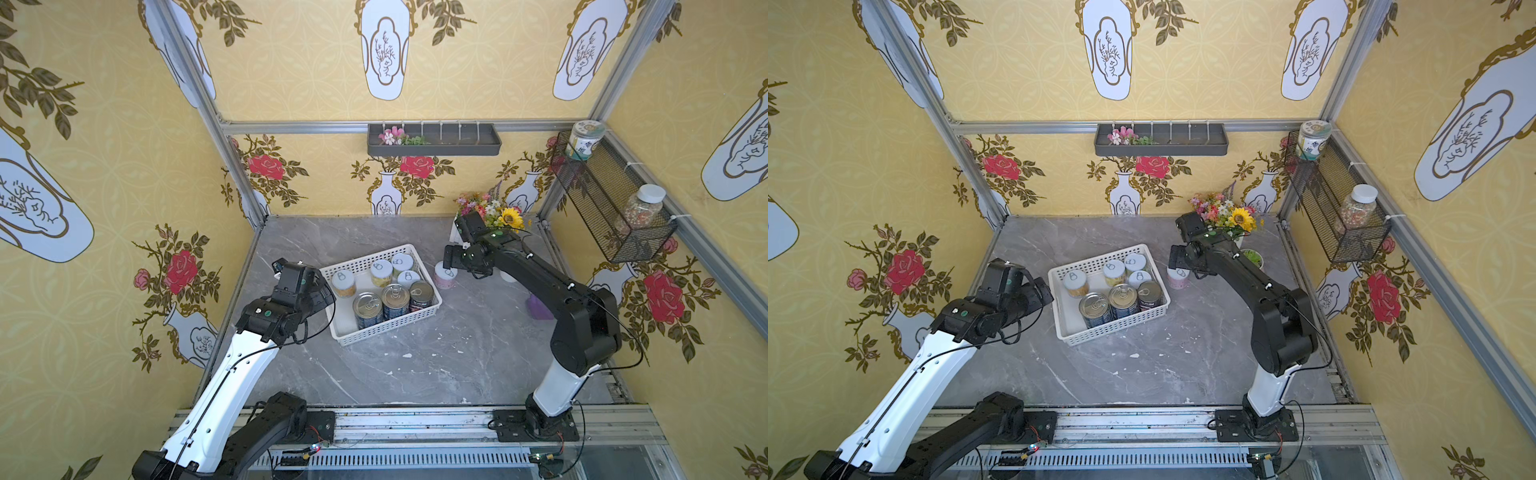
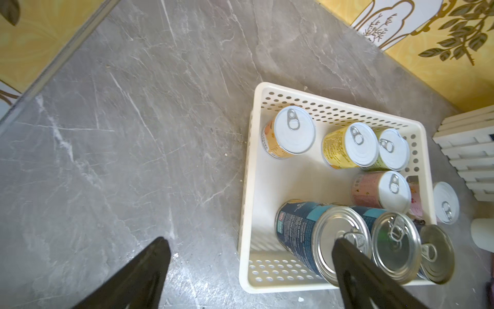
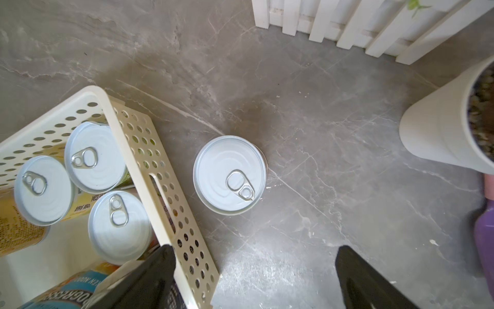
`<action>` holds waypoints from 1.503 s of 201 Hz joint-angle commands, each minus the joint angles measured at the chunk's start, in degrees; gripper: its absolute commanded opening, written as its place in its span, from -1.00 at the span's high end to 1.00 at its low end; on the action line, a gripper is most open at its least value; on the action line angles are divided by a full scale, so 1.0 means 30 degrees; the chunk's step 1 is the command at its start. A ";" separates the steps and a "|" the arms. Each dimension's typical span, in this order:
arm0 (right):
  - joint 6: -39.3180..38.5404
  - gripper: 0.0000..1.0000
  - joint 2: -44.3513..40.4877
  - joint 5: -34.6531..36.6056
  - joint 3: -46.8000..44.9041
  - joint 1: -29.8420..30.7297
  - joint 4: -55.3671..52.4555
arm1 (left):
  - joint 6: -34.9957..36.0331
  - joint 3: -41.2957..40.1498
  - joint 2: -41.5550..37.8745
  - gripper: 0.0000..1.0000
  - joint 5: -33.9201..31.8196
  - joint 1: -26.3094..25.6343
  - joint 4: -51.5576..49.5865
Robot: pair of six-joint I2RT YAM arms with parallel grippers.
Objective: Put the canned food in the basket
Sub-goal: Pick up the canned food from the center of the board.
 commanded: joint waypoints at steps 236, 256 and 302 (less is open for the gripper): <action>-0.0630 -0.87 0.7516 -0.1033 0.5586 0.0086 -0.1828 | -0.0210 -0.0223 -0.1489 -1.00 -0.0881 -0.0006 0.0052; -0.0781 -0.65 0.7603 -0.1048 0.5585 0.0086 -0.1993 | -0.0241 -0.0237 -0.1546 -1.00 -0.0892 0.0015 0.0052; -0.0888 -0.56 0.7359 -0.0826 0.5793 0.0087 -0.2597 | -0.0235 -0.0215 -0.1548 -1.00 -0.0936 0.0004 0.0052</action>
